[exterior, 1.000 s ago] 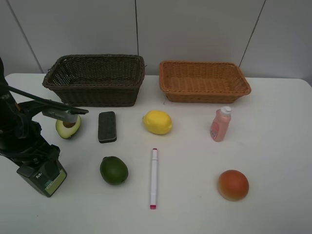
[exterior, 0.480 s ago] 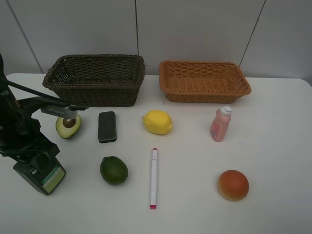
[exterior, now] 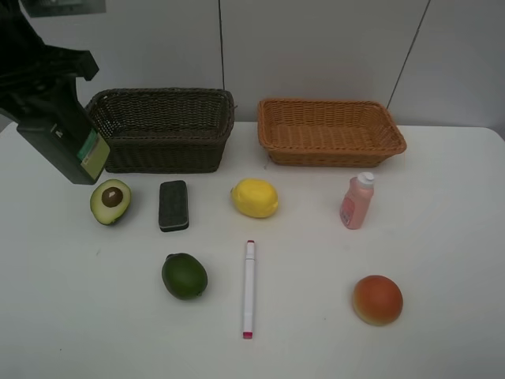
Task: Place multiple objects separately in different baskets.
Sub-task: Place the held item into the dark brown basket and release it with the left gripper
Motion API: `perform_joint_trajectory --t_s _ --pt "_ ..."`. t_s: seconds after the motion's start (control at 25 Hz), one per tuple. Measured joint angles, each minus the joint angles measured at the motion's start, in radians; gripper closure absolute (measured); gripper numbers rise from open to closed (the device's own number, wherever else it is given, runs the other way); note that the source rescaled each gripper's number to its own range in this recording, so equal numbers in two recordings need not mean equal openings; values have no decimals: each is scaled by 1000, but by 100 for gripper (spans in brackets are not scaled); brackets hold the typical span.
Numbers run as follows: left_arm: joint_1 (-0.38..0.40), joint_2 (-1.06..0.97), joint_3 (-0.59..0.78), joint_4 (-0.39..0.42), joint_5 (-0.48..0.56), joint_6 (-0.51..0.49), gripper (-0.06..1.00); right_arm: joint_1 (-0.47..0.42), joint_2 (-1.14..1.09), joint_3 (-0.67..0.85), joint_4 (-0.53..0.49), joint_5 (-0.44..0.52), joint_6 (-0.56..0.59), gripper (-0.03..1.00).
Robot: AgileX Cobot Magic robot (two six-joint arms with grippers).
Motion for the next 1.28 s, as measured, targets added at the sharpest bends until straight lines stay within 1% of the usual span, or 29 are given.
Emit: perform_joint_trajectory --t_s 0.08,0.24,0.36,0.56,0.6,0.64,0.68,0.72,0.8,0.88,0.92,1.0,1.2,1.28 --pt "18 85 -130 7 1 -20 94 0 0 0 0 0 0 -3" --pt "64 281 -364 10 2 -27 94 0 0 0 0 0 0 -3" --pt "90 424 -513 15 2 -27 94 0 0 0 0 0 0 -3" --pt "103 634 -708 63 2 -21 94 0 0 0 0 0 0 -3" --pt "103 668 -739 74 2 -14 92 0 0 0 0 0 0 -3" --pt "103 694 -766 79 2 -8 87 0 0 0 0 0 0 -3" --pt "103 720 -785 85 2 -3 79 0 0 0 0 0 0 -3" --pt "103 740 -802 94 2 -3 70 0 0 0 0 0 0 -3" --pt "103 762 -820 121 2 -5 46 0 0 0 0 0 0 -3" --pt "103 776 -824 146 2 -18 31 0 0 0 0 0 0 -3" --pt "103 783 -824 155 1 -25 28 0 0 0 0 0 0 -3" --pt "103 787 -824 161 1 -28 25 0 0 0 0 0 0 -3" --pt "103 774 -861 157 2 -30 24 0 0 0 0 0 0 -3" --pt "103 748 -868 130 2 -31 23 0 0 0 0 0 0 -3"
